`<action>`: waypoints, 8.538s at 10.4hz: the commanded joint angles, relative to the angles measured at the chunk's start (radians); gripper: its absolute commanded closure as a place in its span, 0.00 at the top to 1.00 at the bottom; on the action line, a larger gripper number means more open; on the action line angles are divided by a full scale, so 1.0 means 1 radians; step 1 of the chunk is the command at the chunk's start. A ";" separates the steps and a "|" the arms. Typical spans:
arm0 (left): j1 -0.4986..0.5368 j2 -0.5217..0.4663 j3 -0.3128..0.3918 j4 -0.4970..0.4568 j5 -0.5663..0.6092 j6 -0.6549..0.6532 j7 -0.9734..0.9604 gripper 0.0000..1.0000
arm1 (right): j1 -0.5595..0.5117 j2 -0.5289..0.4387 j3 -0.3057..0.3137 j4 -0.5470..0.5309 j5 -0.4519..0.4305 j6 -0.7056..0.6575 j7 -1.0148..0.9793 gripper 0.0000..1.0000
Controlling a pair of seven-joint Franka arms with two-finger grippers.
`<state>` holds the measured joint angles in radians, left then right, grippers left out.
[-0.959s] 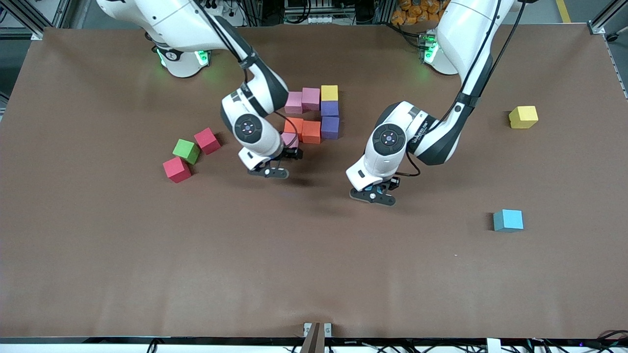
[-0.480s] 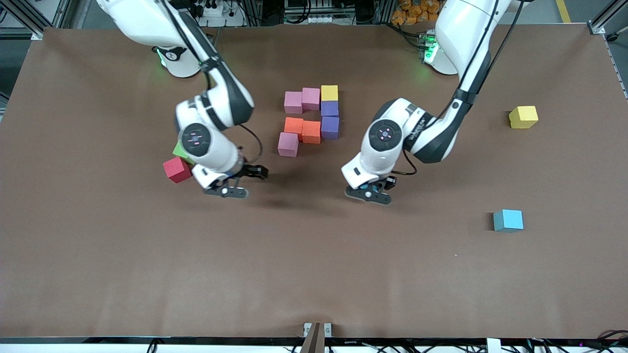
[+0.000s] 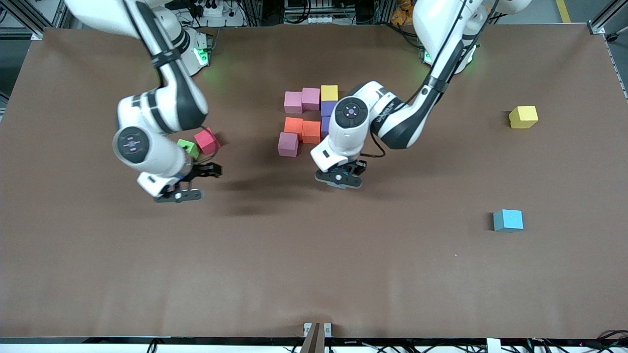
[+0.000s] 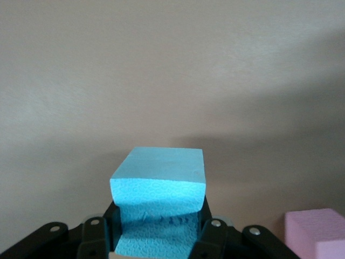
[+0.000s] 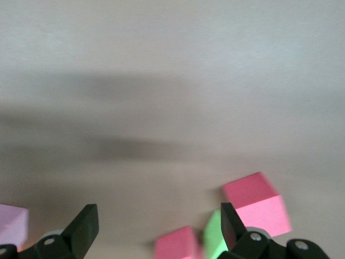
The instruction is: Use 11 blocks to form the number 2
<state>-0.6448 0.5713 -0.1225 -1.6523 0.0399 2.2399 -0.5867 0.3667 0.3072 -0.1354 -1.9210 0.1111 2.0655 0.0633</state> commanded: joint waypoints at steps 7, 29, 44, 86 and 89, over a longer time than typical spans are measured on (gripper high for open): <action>-0.243 0.148 0.257 0.264 -0.290 -0.233 -0.030 0.28 | -0.210 -0.022 0.017 -0.286 0.005 0.259 -0.464 1.00; -0.386 0.286 0.346 0.330 -0.508 -0.020 -0.048 0.28 | -0.132 0.070 0.013 -0.064 0.231 0.295 -0.383 0.14; -0.420 0.297 0.346 0.319 -0.497 -0.028 -0.048 0.29 | -0.015 0.128 0.013 0.017 0.222 0.228 -0.141 0.15; -0.412 0.239 0.345 0.309 -0.415 -0.109 -0.044 1.00 | -0.019 0.130 0.013 0.011 0.222 0.222 -0.151 0.17; -0.389 0.188 0.349 0.299 -0.367 -0.193 -0.042 1.00 | -0.014 0.128 0.013 0.013 0.223 0.220 -0.149 0.17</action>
<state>-1.0434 0.8037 0.2214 -1.3346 -0.3579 2.0942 -0.6274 0.3580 0.4304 -0.1279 -1.9224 0.3305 2.2980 -0.0896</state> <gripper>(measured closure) 0.000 0.410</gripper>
